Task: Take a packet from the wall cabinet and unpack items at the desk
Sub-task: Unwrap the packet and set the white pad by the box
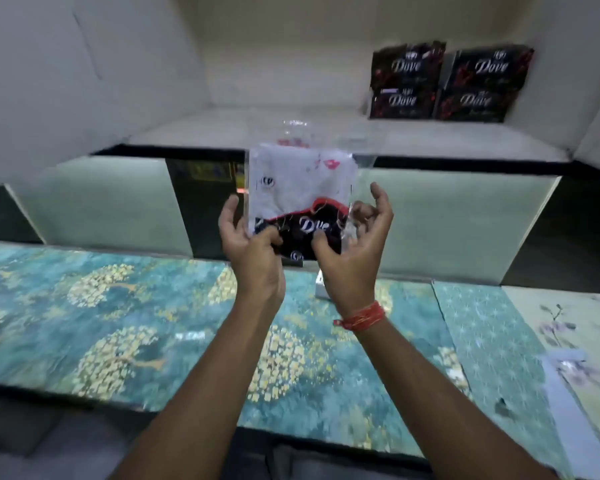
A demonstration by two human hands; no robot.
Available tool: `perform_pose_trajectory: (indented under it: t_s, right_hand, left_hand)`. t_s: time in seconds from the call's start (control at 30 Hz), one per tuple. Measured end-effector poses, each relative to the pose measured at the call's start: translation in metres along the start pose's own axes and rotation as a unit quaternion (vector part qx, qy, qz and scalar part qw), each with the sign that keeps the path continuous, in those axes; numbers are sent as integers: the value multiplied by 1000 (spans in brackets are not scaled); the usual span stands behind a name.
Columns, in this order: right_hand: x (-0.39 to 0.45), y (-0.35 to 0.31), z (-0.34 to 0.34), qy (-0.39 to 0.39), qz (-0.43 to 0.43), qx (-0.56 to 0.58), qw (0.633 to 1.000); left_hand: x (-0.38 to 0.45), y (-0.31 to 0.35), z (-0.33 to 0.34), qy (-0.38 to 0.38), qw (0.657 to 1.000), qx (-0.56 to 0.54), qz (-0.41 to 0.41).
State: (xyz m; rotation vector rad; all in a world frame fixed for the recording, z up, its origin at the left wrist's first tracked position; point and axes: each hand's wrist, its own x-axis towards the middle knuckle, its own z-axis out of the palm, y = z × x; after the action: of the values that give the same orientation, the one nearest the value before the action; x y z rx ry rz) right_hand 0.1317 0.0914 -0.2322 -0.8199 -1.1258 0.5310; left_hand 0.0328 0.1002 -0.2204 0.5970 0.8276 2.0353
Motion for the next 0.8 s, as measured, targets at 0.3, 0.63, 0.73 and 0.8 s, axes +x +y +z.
perform_pose_trajectory:
  t_s: [0.3,0.63,0.73,0.8]
  right_hand:
    - [-86,113,-32,-103,176,-97,974]
    - [-40,182,-32,-74,126,-213,966]
    - [-5,194,-28,-101,57,-265,957]
    - [9,203,-23,-210,81,-286,931]
  left_hand:
    - [-17,-99,-100,93,968,68,-224]
    - [50,-168,-167,80,937,144,-307]
    - [71,-184,-178,30,921,197,-336]
    - [82,-196,-181,-13,906,232,-355]
